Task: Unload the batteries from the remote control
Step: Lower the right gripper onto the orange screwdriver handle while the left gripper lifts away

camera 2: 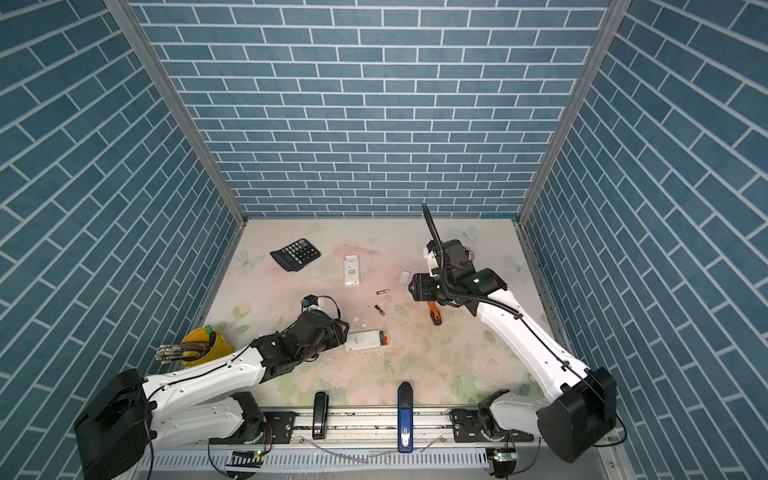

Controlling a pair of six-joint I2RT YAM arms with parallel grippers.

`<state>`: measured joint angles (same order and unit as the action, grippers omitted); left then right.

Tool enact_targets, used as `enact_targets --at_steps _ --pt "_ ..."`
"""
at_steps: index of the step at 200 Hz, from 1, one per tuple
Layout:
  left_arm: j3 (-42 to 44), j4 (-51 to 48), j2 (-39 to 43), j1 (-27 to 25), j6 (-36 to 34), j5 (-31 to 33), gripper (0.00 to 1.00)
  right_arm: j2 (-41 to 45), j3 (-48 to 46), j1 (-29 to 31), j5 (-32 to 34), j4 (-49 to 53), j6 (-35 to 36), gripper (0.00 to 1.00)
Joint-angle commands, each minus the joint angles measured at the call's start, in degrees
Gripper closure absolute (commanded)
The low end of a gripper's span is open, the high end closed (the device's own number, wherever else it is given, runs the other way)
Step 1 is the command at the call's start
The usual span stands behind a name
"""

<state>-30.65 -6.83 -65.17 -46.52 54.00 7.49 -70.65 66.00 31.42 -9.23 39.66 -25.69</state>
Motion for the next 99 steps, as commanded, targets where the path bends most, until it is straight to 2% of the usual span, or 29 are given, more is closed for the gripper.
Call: enact_targets --at_steps 1,24,44,68,99 --pt "-6.0 -8.6 -3.1 2.3 -12.4 -6.4 0.39 2.6 -1.8 -0.2 2.8 3.5 -1.4 0.42" --pt "-12.0 -10.5 -8.7 3.4 -19.1 -9.7 0.43 3.0 -2.1 -0.3 3.9 4.3 -1.6 0.52" --pt "-15.6 -10.2 -13.8 4.3 -22.1 -11.9 0.49 2.7 -2.1 -0.3 6.1 5.6 -1.7 0.59" --pt "-18.1 -8.9 -19.3 4.9 -23.6 -14.5 0.51 1.5 -1.4 -0.6 7.3 8.2 -1.6 0.59" --pt "-19.0 -7.2 -24.0 5.0 -23.8 -17.5 0.53 -0.4 -2.4 -1.4 8.3 9.6 -1.5 0.54"
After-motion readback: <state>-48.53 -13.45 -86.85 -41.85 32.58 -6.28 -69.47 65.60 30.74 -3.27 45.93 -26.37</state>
